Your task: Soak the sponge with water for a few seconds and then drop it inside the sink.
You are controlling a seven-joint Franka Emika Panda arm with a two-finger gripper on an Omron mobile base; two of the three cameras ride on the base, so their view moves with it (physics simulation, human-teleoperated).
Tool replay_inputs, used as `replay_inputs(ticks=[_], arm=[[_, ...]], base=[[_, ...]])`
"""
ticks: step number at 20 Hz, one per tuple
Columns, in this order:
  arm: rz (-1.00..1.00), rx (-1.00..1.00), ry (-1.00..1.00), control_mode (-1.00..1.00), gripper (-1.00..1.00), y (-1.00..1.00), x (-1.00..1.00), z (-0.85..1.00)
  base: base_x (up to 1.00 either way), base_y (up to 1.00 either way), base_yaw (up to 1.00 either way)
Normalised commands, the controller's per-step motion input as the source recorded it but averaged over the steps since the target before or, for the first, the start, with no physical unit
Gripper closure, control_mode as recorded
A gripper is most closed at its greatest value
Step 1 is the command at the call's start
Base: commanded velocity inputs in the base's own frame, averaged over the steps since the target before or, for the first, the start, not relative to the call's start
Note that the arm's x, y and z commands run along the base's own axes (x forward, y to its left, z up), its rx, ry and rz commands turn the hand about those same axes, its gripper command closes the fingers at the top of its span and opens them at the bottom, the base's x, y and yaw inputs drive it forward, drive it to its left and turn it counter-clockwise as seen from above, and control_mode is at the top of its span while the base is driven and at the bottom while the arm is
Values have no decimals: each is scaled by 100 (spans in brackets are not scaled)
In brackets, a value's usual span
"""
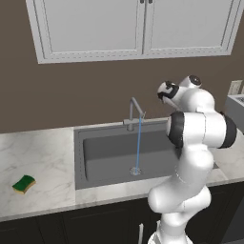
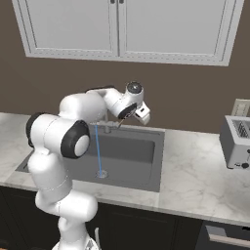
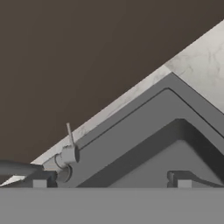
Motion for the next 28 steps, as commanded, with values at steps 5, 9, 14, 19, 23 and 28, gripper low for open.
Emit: replay_inputs(ticks=[5,9,14,19,23,28], arm=[[0,1,-1,-100,-100,0,-75,0],[0,0,4,-100,-100,0,-59,7],[0,0,21,-100,-100,0,-37,13],[0,0,28,-100,-100,2,-32,2],[0,0,7,-100,-100,1,-46,0],[4,0,0,-100,-100,18,-76,-5]], base=[[0,0,0],[0,0,0],[0,0,0],[0,0,0],[0,0,0],[0,0,0]])
